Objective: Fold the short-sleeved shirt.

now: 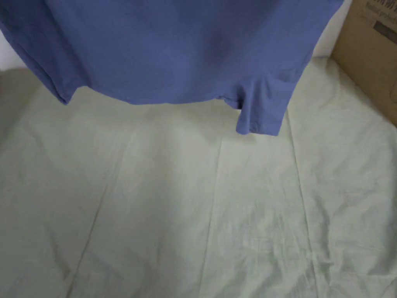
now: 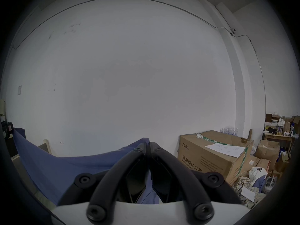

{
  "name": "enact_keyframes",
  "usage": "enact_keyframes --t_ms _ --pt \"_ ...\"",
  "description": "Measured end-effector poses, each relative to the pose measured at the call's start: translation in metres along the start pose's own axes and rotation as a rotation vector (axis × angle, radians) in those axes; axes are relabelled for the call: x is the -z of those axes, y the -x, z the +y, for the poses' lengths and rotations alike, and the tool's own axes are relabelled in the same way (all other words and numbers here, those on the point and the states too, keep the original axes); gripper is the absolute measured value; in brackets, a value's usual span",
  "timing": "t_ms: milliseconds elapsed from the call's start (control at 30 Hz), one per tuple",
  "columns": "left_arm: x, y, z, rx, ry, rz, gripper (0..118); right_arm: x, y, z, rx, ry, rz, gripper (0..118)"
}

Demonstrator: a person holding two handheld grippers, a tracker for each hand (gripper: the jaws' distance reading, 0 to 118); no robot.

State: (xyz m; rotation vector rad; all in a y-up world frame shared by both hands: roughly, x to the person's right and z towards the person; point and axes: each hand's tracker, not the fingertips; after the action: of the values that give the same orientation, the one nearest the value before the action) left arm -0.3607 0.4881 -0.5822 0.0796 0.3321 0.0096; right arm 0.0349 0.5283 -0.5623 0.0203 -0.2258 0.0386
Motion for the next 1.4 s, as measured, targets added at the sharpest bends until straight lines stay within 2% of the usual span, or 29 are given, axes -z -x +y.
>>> enact_keyframes --t_ms 100,167,267,367,433,467,567,667,900,1033,1200,1367,1400 --pt "0.002 -0.009 -0.035 0.032 0.013 0.001 0 0.0 0.0 -0.04 -0.003 0.012 -0.017 2" --pt "-0.002 -0.011 -0.065 0.055 0.048 -0.011 0 -0.002 -0.005 -0.07 0.023 0.046 -0.016 2" --pt "-0.013 -0.009 -0.112 0.066 0.143 -0.035 0 -0.014 -0.016 -0.119 0.032 0.122 0.004 2" --pt "-0.04 0.002 -0.164 0.07 0.241 -0.084 0 -0.034 -0.031 -0.166 -0.001 0.222 0.038 2" --pt "-0.062 0.013 -0.195 0.084 0.294 -0.105 0 -0.056 -0.044 -0.197 0.025 0.296 0.059 2" --pt "-0.075 0.019 -0.21 0.085 0.325 -0.119 0 -0.07 -0.052 -0.214 0.049 0.327 0.074 2" --pt "-0.127 0.042 -0.251 0.034 0.389 -0.148 0 -0.118 -0.068 -0.26 0.03 0.401 0.1 2" --pt "-0.182 0.068 -0.289 0.055 0.431 -0.172 0 -0.175 -0.087 -0.31 0.021 0.487 0.129 2" --pt "-0.324 0.106 -0.383 0.071 0.637 -0.221 0 -0.284 -0.133 -0.426 0.114 0.742 0.118 2" --pt "-0.382 0.127 -0.426 -0.006 0.797 -0.185 0 -0.342 -0.155 -0.467 0.19 0.805 0.119 2" --pt "-0.436 0.152 -0.453 -0.121 0.894 -0.125 0 -0.395 -0.177 -0.501 0.151 0.86 0.107 2" --pt "-0.467 0.172 -0.456 -0.141 0.942 -0.105 0 -0.432 -0.198 -0.515 0.193 0.881 0.102 2" --pt "-0.471 0.173 -0.455 -0.185 0.955 -0.094 0 -0.435 -0.2 -0.517 0.194 0.886 0.106 2"
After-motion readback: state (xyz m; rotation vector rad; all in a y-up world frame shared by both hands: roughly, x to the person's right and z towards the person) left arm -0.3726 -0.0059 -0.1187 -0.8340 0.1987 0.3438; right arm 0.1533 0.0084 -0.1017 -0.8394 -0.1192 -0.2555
